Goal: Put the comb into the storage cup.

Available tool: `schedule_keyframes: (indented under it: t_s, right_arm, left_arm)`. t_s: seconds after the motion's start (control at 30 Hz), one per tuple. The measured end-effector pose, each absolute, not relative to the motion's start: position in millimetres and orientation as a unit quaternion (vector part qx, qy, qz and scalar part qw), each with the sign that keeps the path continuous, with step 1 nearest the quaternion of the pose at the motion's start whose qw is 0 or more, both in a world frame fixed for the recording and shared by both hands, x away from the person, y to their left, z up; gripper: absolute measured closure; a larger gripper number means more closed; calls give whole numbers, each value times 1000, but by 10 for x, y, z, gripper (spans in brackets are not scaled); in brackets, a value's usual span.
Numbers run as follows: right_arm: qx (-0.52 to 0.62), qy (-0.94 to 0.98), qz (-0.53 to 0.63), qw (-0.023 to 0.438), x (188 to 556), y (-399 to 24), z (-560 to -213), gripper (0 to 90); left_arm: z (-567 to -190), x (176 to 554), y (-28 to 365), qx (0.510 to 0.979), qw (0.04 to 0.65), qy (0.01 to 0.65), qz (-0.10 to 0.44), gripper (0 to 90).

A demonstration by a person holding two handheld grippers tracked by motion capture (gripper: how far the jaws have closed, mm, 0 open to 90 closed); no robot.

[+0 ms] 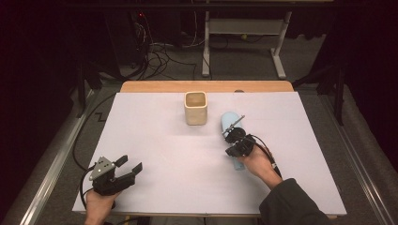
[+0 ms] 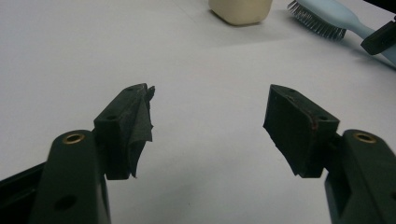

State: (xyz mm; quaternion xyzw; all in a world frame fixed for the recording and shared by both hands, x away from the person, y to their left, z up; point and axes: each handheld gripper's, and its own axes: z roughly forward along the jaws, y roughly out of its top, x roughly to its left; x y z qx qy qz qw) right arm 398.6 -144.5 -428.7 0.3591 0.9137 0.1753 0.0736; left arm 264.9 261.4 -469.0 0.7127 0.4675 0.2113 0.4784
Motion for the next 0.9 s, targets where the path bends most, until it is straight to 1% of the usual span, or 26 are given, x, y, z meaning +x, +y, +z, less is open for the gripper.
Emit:
schedule_keyframes:
  t_s: [0.5, 0.9]
  right_arm:
    - [380, 904, 173, 93, 4022, -1659, -4266, 900]
    - [385, 901, 174, 102, 4019, -1723, -4251, 900]
  left_arm:
    - [-4691, 2649, 2616, 712, 478, 469, 211, 325]
    - [-4690, 2649, 2613, 712, 480, 468, 210, 325]
